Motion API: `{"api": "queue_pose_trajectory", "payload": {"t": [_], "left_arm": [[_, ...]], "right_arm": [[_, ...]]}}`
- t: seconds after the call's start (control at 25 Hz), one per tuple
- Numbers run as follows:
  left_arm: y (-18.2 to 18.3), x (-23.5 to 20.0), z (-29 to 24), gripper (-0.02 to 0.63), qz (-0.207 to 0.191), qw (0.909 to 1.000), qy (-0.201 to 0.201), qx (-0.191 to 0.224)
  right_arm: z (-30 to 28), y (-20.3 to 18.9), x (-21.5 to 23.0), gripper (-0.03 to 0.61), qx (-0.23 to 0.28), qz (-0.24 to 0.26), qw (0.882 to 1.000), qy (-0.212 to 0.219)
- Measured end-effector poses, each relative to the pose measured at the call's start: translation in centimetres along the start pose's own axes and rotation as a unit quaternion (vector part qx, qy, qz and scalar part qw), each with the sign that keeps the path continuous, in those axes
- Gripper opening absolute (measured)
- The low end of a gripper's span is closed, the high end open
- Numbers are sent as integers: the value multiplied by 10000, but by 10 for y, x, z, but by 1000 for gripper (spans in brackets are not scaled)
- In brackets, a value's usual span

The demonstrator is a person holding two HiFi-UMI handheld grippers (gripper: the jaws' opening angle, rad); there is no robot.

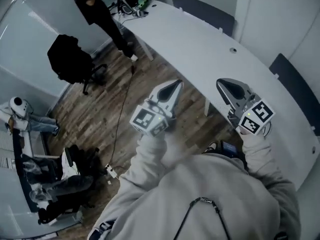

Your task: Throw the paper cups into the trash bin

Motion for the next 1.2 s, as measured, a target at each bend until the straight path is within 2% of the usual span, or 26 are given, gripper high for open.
{"api": "queue_pose_trajectory", "payload": {"t": [0.08,0.2,0.32,0.44,0.56,0.68,0.92,1.2], "left_arm": [[0,10,-72,0,-30,9988,-487,-41],[-8,50,-176,0,-20,9922,-1244,-111],[-24,103,-255,0,-76,9805,-1952,-201],[-43,147,-306,0,-107,9695,-2421,-359],[-63,168,-338,0,-42,9637,-2622,-504],[-74,167,-356,0,6,9604,-2715,-630],[-70,134,-384,0,50,9602,-2720,-638],[-91,88,-416,0,236,9612,-2600,-889]], "right_arm": [[41,11,56,18,52,65,9976,-680],[106,23,121,18,50,204,9888,-1478],[173,36,163,18,120,322,9768,-2112],[224,38,190,18,125,329,9674,-2508],[251,28,209,18,102,256,9631,-2677],[249,13,225,18,44,133,9622,-2719],[212,-2,260,18,-90,29,9659,-2589],[177,-28,310,18,-452,-160,9668,-2512]]}}
Point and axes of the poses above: the fingertips, and each gripper's own axes: z backward along the fingers, x to its right, y out of its top, the point moved 2 cm from there along z, backward along the fingers, and after that the axes turned 9 degrees about z, right-handed, at the moved point
